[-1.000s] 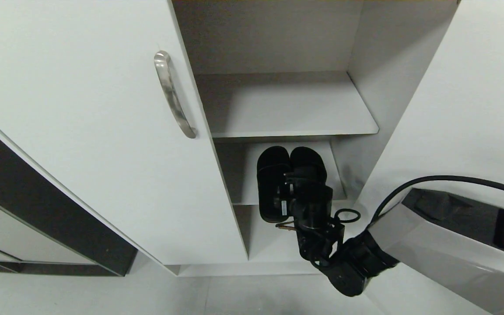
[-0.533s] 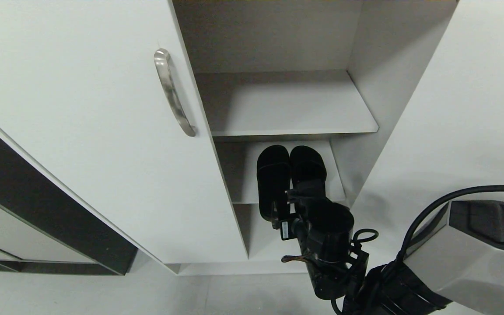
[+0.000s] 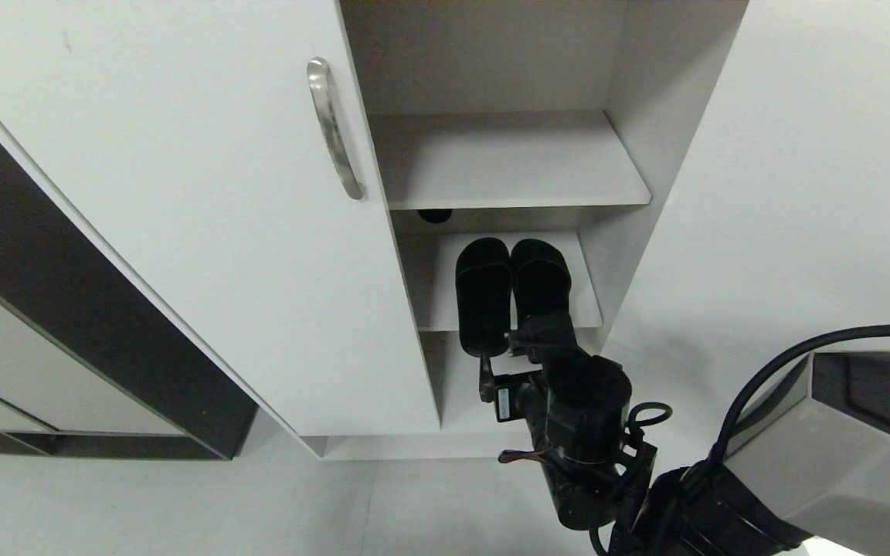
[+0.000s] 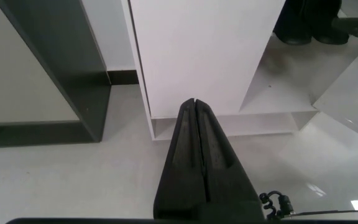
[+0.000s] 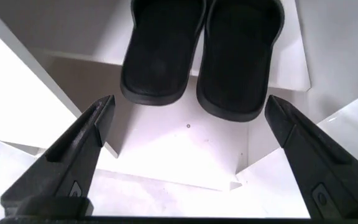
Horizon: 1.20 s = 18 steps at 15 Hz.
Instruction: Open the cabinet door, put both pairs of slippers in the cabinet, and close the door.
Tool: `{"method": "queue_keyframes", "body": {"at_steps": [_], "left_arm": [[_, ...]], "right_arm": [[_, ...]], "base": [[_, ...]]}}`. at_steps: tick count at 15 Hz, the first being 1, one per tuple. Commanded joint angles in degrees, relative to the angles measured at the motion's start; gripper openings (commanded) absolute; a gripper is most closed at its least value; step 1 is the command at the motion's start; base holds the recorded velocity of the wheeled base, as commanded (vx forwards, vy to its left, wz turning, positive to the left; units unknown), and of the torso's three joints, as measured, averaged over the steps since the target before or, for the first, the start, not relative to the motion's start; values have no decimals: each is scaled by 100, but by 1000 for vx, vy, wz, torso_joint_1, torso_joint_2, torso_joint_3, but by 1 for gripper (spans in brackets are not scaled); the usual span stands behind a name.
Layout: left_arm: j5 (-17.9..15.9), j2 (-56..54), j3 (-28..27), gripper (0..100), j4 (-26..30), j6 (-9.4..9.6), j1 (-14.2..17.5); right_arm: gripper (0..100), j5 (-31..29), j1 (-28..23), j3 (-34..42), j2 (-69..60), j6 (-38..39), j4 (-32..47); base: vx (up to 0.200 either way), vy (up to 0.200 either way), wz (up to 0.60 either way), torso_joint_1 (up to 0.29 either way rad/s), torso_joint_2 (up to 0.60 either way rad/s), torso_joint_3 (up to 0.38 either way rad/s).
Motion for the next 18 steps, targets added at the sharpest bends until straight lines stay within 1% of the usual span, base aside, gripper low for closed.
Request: {"method": "queue_keyframes", "body": {"at_steps": [1,5,11,16,17,18], "left_arm": [[-2,7,1,0,0,0,2],[-2,7,1,0,0,0,2],[-2,7,1,0,0,0,2],[-2,7,1,0,0,0,2],[-2,7,1,0,0,0,2],[-2,7,1,0,0,9,2]], "right_arm": [[100,-1,1,3,-19,-4,0],[100,-1,10,3,-27,-4,9],[100,-18,10,56,-27,-13,9],[100,17,80,267,-133,-118,18],[100,43,80,285,-150,-118,18],[100,360,80,487,-309,-110,18]], "base": [[0,0,0,0,0,0],[0,0,0,2,2,66],[0,0,0,2,3,196],[0,0,0,2,5,206],[0,0,0,2,2,207],[0,0,0,2,7,203]]}}
